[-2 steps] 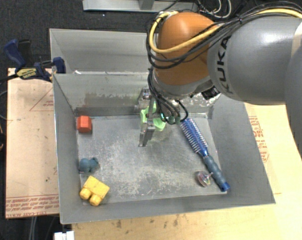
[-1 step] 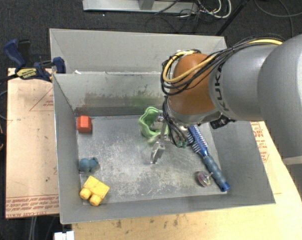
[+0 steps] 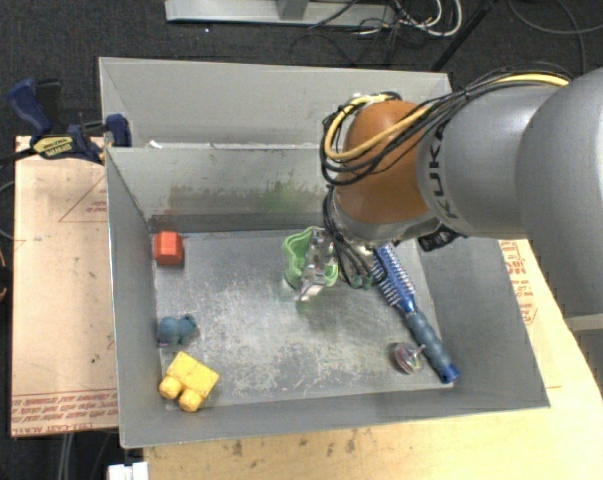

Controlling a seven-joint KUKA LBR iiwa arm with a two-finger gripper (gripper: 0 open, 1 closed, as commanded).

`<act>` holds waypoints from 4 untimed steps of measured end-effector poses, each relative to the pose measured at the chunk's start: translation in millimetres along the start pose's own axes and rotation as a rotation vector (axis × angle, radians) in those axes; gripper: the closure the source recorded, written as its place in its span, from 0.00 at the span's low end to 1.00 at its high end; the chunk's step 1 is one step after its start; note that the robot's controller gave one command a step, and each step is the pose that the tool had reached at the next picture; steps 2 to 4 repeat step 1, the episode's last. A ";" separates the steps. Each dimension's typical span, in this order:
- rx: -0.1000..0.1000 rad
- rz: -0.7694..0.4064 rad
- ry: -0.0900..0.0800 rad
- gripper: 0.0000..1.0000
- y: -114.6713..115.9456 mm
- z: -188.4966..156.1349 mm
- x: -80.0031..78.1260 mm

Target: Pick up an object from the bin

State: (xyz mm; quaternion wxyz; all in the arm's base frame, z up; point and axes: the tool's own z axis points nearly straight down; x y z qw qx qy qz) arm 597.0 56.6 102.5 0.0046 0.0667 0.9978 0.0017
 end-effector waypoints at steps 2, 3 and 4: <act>0.001 -0.114 0.000 1.00 -6.0 -124.5 27.8; 0.001 -0.114 0.000 1.00 -6.0 -124.5 27.8; 0.001 -0.114 0.000 1.00 -6.0 -124.5 27.8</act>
Offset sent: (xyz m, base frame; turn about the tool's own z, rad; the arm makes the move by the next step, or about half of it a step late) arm -0.0308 -0.0033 0.1195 -0.1145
